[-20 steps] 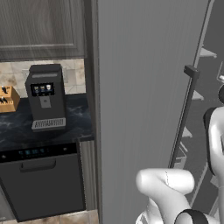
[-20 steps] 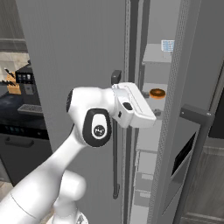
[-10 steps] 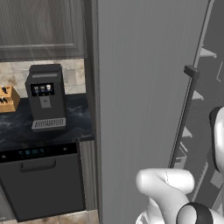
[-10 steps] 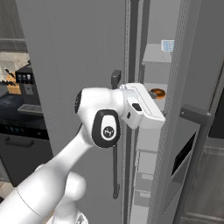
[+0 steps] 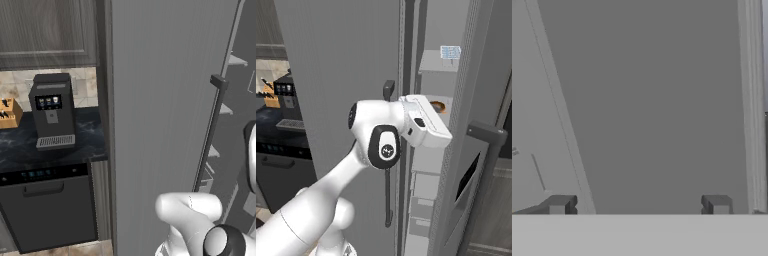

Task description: Open the freezer door, pick up the ice cube tray from the freezer, and place it on the dining counter.

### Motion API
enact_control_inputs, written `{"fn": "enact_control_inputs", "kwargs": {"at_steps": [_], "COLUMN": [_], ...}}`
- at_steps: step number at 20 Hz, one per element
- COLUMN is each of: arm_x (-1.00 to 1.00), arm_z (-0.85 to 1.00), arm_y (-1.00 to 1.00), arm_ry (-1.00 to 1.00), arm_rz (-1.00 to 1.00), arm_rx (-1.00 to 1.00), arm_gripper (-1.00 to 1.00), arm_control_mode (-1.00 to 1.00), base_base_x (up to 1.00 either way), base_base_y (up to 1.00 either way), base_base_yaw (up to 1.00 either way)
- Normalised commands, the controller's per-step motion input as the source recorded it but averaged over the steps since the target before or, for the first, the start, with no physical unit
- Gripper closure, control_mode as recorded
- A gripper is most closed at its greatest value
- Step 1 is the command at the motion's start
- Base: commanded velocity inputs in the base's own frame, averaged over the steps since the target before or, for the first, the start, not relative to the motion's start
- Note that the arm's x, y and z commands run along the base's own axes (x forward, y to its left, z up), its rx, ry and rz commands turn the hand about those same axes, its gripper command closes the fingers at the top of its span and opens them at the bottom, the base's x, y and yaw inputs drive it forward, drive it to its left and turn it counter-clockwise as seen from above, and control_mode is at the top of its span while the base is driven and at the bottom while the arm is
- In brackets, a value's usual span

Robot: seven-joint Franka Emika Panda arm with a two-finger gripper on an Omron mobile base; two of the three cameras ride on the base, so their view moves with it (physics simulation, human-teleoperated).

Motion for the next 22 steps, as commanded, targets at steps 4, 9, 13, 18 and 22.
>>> {"fn": "enact_control_inputs", "kwargs": {"at_steps": [4, 9, 13, 18, 22], "arm_x": [0.00, 0.00, 0.00, 0.00, 0.00], "arm_z": [0.00, 0.00, 0.00, 0.00, 0.00], "arm_y": [-0.20, -0.27, -0.26, -0.26, -0.29], "arm_ry": [0.00, 0.00, 0.00, 0.00, 0.00], "arm_rz": [0.00, 0.00, 0.00, 0.00, 0.00], "arm_rx": [0.00, 0.00, 0.00, 0.00, 0.00], "arm_gripper": [-1.00, -1.00, -1.00, -1.00, -1.00], "arm_control_mode": [-1.00, -1.00, -1.00, -1.00, -1.00], "base_base_x": [0.00, 0.00, 0.00, 0.00, 0.00], "base_base_y": [0.00, 0.00, 0.00, 0.00, 0.00], "base_base_yaw": [0.00, 0.00, 0.00, 0.00, 0.00]}}
